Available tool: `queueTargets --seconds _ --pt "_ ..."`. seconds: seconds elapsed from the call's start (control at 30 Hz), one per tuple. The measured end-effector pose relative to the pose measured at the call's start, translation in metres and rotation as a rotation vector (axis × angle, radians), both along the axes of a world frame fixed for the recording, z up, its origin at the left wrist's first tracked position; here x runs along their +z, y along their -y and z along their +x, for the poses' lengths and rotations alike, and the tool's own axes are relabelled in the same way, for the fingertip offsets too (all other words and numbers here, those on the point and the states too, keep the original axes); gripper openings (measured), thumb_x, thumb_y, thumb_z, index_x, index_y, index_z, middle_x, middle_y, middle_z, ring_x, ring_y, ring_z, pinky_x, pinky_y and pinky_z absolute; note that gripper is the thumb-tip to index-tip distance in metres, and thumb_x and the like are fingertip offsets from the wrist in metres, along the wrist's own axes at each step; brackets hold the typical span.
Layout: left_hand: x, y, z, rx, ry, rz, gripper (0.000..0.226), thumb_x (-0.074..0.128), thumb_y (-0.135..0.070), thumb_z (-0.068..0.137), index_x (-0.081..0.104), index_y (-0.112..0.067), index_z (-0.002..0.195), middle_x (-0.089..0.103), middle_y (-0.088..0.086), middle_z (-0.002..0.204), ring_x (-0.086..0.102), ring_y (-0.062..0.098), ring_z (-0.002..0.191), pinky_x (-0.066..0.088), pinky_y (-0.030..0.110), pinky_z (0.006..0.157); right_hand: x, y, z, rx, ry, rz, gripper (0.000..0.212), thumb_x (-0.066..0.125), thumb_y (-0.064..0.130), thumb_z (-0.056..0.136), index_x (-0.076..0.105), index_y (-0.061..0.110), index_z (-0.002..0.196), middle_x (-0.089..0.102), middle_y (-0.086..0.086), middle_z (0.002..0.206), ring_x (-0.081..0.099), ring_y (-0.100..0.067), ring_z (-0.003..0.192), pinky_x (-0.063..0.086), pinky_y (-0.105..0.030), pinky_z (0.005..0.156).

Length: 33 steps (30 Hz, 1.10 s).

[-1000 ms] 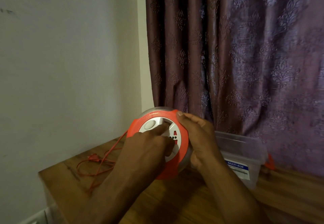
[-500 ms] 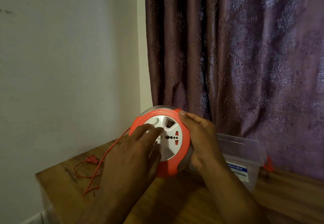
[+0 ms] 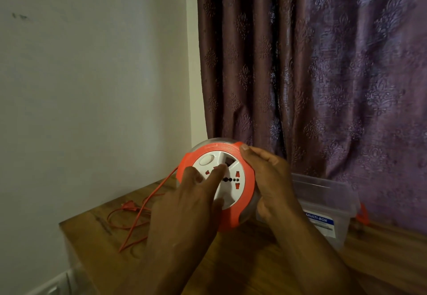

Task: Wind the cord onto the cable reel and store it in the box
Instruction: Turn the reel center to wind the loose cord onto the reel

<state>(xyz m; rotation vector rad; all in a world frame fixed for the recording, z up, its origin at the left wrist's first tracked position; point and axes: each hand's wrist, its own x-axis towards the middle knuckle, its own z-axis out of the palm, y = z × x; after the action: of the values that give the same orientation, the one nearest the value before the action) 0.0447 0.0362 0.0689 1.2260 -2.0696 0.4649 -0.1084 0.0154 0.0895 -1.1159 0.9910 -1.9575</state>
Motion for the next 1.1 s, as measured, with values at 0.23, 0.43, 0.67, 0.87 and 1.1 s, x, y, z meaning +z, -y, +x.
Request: queueTargets --seconds 0.23,0.43,0.67,0.87,1.1 --pt "-0.003 0.007 -0.007 -0.010 -0.036 0.044 0.064 0.038 -0.051 0.091 -0.007 -0.050 0.137 0.043 -0.002 0.132 0.058 0.017 0.097 0.052 0.029 0.072 0.000 -0.001 0.000 -0.009 -0.039 -0.016 0.016 0.071 0.031 0.085 0.073 0.033 0.069 0.078 0.008 0.072 0.075 -0.016 0.065 0.061 -0.028 0.056" --pt "-0.002 0.007 -0.025 0.052 -0.042 0.083 0.067 0.047 -0.045 0.089 0.001 -0.050 0.137 0.040 0.005 0.135 0.056 0.028 0.103 0.051 0.034 0.073 0.001 -0.003 -0.006 -0.020 -0.049 -0.018 0.024 0.070 0.031 0.087 0.075 0.036 0.064 0.077 0.010 0.069 0.075 -0.013 0.062 0.057 -0.024 0.049" --pt "-0.001 0.007 -0.025 0.033 0.012 0.078 0.074 0.053 -0.038 0.087 -0.004 -0.052 0.133 0.028 0.009 0.143 0.054 0.033 0.109 0.052 0.040 0.076 0.002 0.000 -0.007 0.000 -0.034 -0.022 0.023 0.071 0.028 0.086 0.077 0.035 0.066 0.079 0.003 0.075 0.076 -0.018 0.070 0.061 -0.033 0.064" --pt "0.000 0.004 -0.020 -0.012 0.046 0.064 0.070 0.058 -0.040 0.083 0.012 -0.053 0.134 0.013 0.003 0.152 0.046 0.033 0.120 0.048 0.042 0.087 0.001 0.002 -0.003 0.009 -0.015 -0.009 0.011 0.071 0.025 0.086 0.077 0.022 0.077 0.079 -0.003 0.079 0.075 -0.024 0.074 0.061 -0.038 0.072" --pt "0.005 0.005 -0.020 -0.038 0.077 -0.016 0.053 0.067 -0.034 0.079 0.041 -0.044 0.125 0.025 0.008 0.149 0.050 0.034 0.117 0.052 0.043 0.082 0.000 0.005 -0.003 0.031 -0.040 -0.024 0.019 0.071 0.026 0.086 0.079 0.032 0.070 0.079 -0.001 0.079 0.076 -0.019 0.071 0.060 -0.033 0.066"
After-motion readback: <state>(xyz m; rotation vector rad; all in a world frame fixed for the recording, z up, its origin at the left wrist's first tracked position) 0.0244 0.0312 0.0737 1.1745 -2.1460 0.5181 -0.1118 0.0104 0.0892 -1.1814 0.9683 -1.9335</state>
